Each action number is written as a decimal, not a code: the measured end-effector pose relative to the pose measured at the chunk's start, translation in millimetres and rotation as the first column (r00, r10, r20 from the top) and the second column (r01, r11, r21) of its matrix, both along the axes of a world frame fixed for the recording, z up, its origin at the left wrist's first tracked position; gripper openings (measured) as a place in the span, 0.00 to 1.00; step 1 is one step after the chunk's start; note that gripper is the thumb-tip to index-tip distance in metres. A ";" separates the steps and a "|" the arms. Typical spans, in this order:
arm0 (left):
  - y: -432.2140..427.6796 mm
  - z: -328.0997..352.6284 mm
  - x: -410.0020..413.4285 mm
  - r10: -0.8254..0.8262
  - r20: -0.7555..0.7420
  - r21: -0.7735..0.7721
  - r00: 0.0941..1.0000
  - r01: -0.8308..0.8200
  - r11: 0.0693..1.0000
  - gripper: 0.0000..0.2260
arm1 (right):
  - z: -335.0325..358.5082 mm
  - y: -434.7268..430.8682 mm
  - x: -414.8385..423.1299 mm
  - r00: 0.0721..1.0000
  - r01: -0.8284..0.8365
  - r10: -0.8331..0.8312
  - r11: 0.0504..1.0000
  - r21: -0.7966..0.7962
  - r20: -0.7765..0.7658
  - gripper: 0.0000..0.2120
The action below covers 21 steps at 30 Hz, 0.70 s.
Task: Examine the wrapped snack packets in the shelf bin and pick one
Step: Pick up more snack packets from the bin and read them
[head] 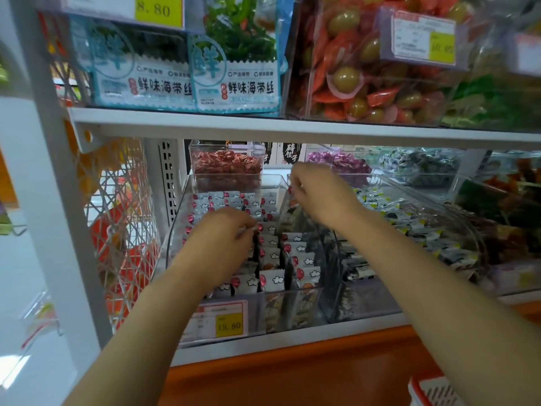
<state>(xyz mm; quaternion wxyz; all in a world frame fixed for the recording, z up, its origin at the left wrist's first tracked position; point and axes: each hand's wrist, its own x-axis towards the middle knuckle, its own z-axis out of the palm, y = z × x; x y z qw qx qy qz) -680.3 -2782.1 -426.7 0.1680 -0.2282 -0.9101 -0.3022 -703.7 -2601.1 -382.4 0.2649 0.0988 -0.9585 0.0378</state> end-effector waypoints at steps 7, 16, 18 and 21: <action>2.5 4.2 6.2 -0.003 0.097 0.327 0.995 -0.029 0.944 0.15 | -12.4 7.8 42.7 0.935 -0.187 -0.027 0.810 -0.555 -0.354 0.06; 10.8 4.3 13.4 -0.298 0.378 0.737 0.876 -0.090 0.670 0.08 | -36.9 -1.1 67.2 0.972 -0.213 0.120 0.087 -0.973 -0.202 0.04; 10.5 4.8 14.1 -0.315 0.373 0.797 0.873 -0.127 0.590 0.09 | -37.8 2.0 69.9 0.953 -0.189 0.218 -0.110 -0.976 -0.209 0.04; 11.2 5.3 13.5 -0.339 0.374 0.860 0.863 -0.186 0.476 0.09 | -38.6 8.2 74.0 0.917 -0.096 0.349 -0.280 -0.955 -0.195 0.04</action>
